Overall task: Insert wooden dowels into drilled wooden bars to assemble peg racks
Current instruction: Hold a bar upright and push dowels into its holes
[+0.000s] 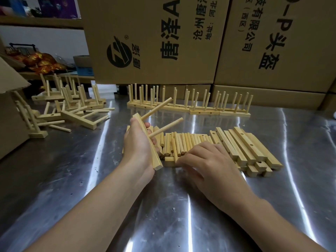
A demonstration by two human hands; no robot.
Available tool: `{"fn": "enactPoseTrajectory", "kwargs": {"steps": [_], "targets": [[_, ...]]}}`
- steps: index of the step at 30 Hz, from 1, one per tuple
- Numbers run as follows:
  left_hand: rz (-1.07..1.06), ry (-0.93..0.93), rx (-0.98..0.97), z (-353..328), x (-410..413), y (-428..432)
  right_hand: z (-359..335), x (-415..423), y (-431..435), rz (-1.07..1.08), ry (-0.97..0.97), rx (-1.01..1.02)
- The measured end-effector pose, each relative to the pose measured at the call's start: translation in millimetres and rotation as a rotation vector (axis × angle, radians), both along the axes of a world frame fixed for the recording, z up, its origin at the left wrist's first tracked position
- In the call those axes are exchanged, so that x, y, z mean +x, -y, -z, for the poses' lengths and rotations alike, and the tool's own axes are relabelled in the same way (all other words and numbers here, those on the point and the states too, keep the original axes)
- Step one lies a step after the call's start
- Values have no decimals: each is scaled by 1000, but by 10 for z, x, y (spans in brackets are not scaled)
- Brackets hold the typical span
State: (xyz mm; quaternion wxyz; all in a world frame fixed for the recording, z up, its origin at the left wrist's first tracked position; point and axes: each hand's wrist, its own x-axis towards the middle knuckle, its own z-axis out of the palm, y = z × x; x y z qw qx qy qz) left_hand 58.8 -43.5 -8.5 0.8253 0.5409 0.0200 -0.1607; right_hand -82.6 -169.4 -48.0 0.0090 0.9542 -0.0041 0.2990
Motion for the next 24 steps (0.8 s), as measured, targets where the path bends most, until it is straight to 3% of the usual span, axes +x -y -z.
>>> {"fn": "enactPoseTrajectory", "kwargs": {"steps": [6,9,14,18,21,24], "targets": [[-4,0,4,-7,-12,4,46,28,-31,5,-55,6],[4,-1,13,-4,-18,-4,7,22,-30,11,26,55],[55,-87,-77,-31,-20,-30,-72,-84,-51,-54,330,648],[157,-185,-190,-58,-70,-30,-116,-158,-107,-188,327,1145],[261,-241,-275,-83,-120,-34,-124,-164,-140,-258,300,1275],[339,-220,-317,-97,-142,-42,-121,-151,-173,-271,279,1238]]}}
